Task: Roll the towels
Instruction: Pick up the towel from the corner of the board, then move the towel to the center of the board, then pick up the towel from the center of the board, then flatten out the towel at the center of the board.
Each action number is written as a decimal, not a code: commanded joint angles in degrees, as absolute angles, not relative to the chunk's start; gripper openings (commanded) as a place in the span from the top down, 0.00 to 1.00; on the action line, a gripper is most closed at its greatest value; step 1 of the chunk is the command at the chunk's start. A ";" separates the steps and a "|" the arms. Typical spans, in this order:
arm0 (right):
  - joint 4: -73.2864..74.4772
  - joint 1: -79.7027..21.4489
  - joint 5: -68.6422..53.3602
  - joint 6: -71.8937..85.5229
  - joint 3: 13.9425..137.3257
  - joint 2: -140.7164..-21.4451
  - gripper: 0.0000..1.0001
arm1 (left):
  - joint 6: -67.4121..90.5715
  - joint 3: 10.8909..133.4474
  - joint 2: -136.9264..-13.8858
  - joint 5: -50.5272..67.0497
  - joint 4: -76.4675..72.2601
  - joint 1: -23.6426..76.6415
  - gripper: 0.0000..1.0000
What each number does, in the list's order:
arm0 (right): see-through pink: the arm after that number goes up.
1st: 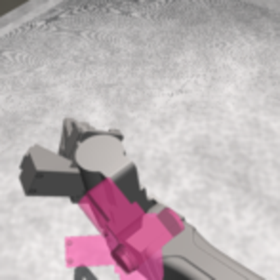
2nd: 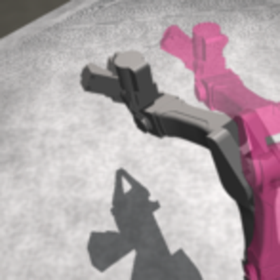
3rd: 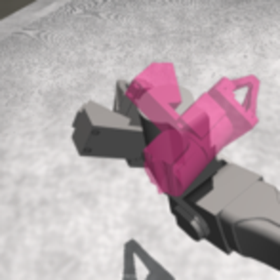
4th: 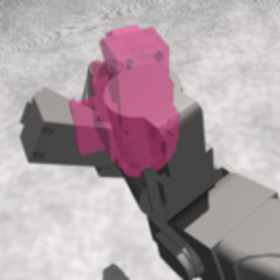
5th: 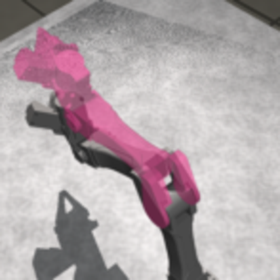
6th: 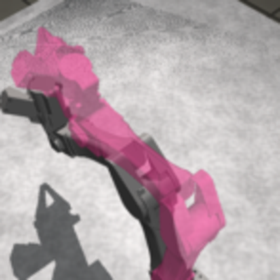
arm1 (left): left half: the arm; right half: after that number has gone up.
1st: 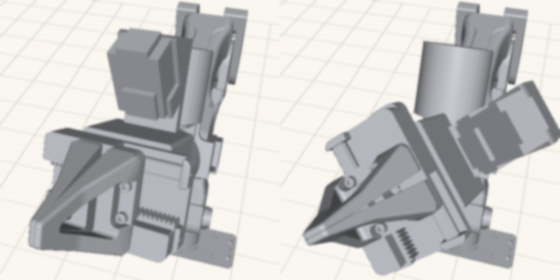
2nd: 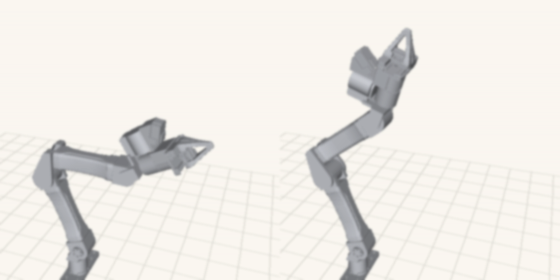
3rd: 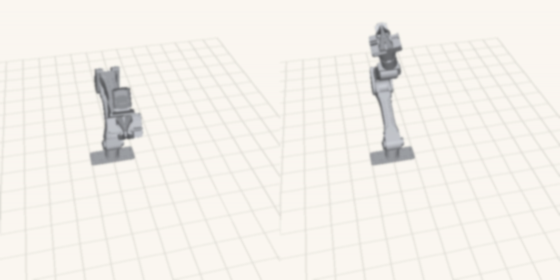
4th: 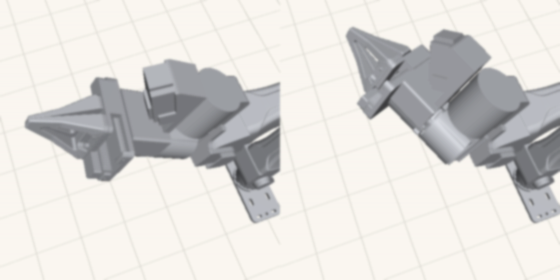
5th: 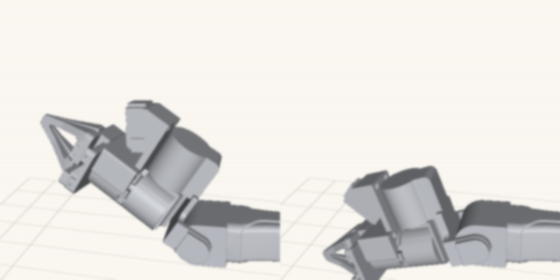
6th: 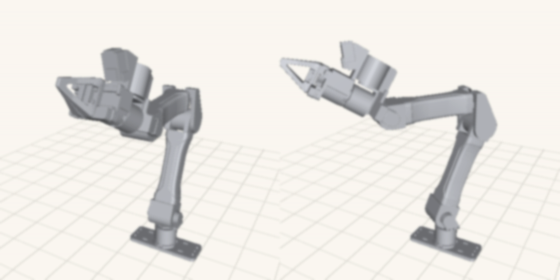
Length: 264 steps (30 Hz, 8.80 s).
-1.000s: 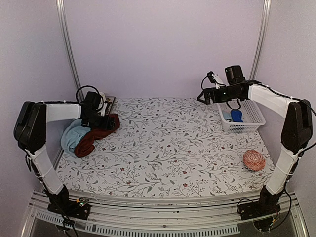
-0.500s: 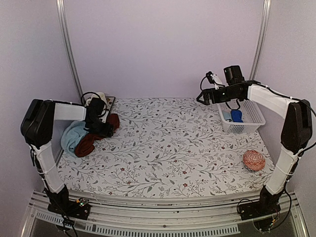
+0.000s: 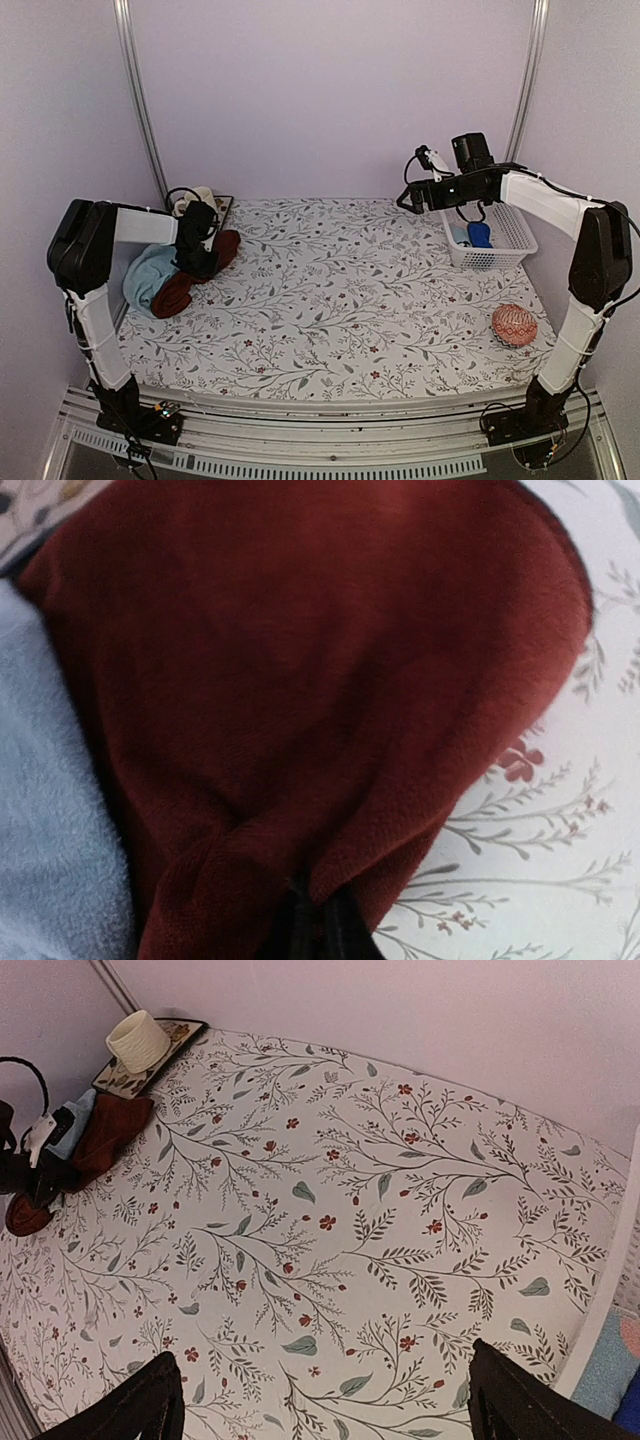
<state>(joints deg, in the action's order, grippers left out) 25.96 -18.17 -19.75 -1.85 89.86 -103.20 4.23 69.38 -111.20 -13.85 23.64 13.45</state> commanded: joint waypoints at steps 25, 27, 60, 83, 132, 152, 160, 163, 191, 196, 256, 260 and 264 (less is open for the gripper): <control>26.63 -19.65 -18.73 -3.49 90.40 -102.48 0.01 | 1.08 71.97 -101.16 -23.60 24.17 15.59 1.00; 26.15 -19.66 -19.50 -4.01 89.87 -101.82 0.01 | 0.93 74.16 -100.88 -21.33 24.19 17.59 1.00; 10.12 -20.10 -38.50 -9.56 71.19 -85.58 0.01 | 9.08 97.65 -117.40 33.44 9.29 33.75 0.99; 14.35 -21.13 -31.46 -15.31 70.38 -88.30 0.01 | 15.64 94.30 -119.48 38.51 4.93 27.15 0.03; 0.24 -49.25 -9.73 -33.82 68.82 -117.21 0.57 | 18.60 74.45 -112.14 14.26 17.39 11.37 0.03; 7.16 -47.91 -9.24 -28.91 70.40 -111.69 0.97 | 18.09 72.18 -112.05 13.17 15.50 10.77 0.03; 15.06 -41.15 -8.69 -25.84 72.47 -102.83 0.98 | 15.18 72.38 -112.13 12.30 14.49 10.89 0.03; 16.80 -39.36 -8.24 -26.18 72.48 -100.04 0.98 | 14.15 72.96 -114.47 12.67 14.28 10.89 0.03; 18.02 -25.66 5.89 -22.53 78.27 -96.51 0.98 | 10.33 73.13 -116.43 17.01 14.90 10.80 0.31; 18.80 -24.85 7.67 -21.94 80.09 -98.13 0.98 | 8.99 72.09 -114.88 16.65 15.82 10.56 0.22; 10.78 -18.53 -12.95 -21.00 63.73 -69.35 0.98 | -5.11 58.84 -73.26 24.08 7.21 10.12 1.00; 4.58 -18.76 -13.55 -20.36 57.94 -59.10 0.98 | -6.48 51.20 -60.86 22.97 3.79 10.26 1.00; 8.60 -18.72 -9.91 -20.97 61.45 -61.99 0.98 | -8.39 51.49 -58.16 22.90 6.07 10.11 1.00</control>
